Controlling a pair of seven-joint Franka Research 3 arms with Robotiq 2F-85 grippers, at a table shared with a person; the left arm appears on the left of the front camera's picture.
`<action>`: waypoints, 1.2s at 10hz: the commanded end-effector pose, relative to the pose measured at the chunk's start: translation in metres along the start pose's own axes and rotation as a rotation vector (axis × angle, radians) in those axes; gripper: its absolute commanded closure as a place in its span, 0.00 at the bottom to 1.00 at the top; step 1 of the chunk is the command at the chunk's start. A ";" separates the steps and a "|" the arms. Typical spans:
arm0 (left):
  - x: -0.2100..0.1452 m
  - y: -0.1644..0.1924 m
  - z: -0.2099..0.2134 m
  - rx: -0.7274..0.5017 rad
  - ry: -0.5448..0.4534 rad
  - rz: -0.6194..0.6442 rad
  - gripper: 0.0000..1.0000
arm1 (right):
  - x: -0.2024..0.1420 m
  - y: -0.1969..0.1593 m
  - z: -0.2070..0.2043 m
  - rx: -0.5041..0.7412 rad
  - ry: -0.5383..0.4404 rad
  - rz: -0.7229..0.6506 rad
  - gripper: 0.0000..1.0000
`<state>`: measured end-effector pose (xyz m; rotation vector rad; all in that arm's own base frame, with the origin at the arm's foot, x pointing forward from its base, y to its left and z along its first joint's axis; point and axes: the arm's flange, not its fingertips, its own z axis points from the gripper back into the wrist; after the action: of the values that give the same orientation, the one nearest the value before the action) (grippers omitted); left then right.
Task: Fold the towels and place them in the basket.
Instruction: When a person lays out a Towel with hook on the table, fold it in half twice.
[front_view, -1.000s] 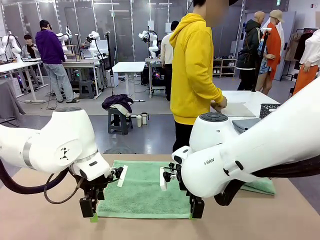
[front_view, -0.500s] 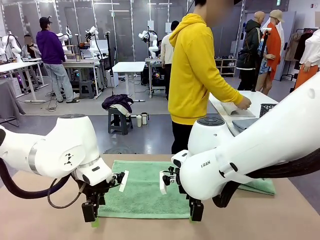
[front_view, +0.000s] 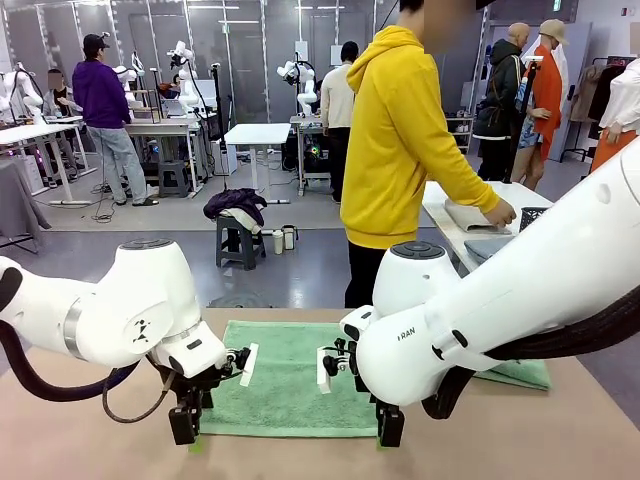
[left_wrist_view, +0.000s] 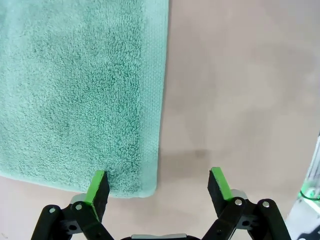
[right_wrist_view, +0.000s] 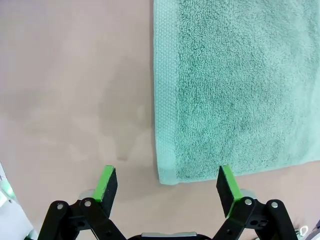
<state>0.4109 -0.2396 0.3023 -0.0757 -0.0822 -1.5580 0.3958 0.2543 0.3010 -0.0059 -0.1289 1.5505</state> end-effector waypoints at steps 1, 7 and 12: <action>0.003 0.003 -0.005 0.015 0.029 0.009 0.00 | 0.002 -0.007 -0.008 -0.014 0.000 0.016 0.00; 0.004 0.005 -0.010 0.020 0.060 0.029 0.09 | 0.002 -0.007 -0.020 0.007 0.040 -0.006 0.35; 0.009 0.003 -0.009 0.026 0.087 0.010 1.00 | 0.001 -0.011 -0.014 0.028 0.033 -0.022 1.00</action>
<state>0.4126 -0.2451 0.2993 -0.0047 -0.0534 -1.5507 0.4077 0.2529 0.2918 -0.0151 -0.1077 1.5526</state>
